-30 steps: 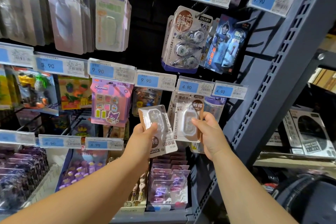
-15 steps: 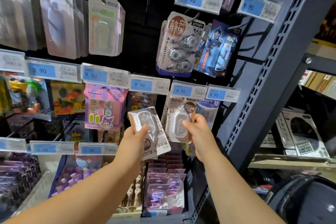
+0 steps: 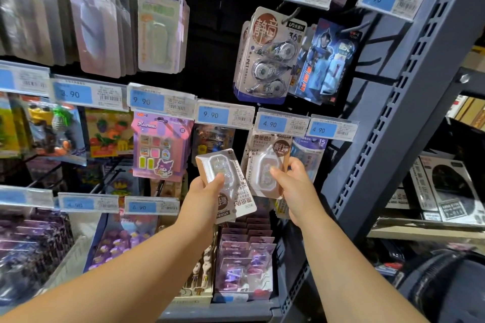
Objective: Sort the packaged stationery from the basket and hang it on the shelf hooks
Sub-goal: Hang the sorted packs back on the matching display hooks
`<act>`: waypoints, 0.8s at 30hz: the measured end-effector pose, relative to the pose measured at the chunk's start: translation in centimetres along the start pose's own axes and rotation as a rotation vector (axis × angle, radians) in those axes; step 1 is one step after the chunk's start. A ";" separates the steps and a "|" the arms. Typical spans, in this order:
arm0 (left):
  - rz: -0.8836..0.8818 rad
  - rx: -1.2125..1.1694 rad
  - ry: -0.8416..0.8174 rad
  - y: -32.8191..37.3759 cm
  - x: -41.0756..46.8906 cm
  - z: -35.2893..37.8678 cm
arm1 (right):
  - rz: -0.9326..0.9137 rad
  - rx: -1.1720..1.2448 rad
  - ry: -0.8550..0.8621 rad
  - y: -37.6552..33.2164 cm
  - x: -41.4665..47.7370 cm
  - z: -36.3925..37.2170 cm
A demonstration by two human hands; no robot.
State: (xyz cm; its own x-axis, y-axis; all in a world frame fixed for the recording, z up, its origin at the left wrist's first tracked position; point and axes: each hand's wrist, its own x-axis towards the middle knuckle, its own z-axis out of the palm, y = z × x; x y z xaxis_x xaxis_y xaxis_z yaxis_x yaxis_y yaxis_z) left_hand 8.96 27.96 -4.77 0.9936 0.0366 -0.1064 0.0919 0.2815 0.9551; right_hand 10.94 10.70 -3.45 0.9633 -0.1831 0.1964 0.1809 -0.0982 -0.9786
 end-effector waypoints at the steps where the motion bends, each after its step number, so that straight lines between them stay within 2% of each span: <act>1: -0.002 -0.002 0.003 0.0 0.0 0.0 | 0.001 0.002 -0.002 0.0 0.0 0.0; 13: -0.032 -0.038 0.007 -0.4 0.6 -0.5 | 0.057 0.018 0.020 0.4 0.1 -0.4; 17: -0.024 -0.028 0.015 -0.5 0.9 -0.5 | 0.036 -0.105 0.158 0.5 0.7 0.4; 21: -0.009 -0.018 0.020 -0.4 0.8 -0.1 | -0.023 -0.389 0.390 0.0 0.2 1.1; 24: 0.004 -0.031 0.030 -0.2 0.8 0.0 | -0.149 -0.541 0.438 -0.4 -0.7 1.2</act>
State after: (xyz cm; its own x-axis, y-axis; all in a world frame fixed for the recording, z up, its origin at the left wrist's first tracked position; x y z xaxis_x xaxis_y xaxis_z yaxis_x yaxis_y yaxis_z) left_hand 9.77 27.95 -5.07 0.9915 0.0666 -0.1116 0.0857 0.3111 0.9465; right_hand 10.44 12.03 -3.32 0.7474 -0.4950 0.4432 0.0709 -0.6038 -0.7940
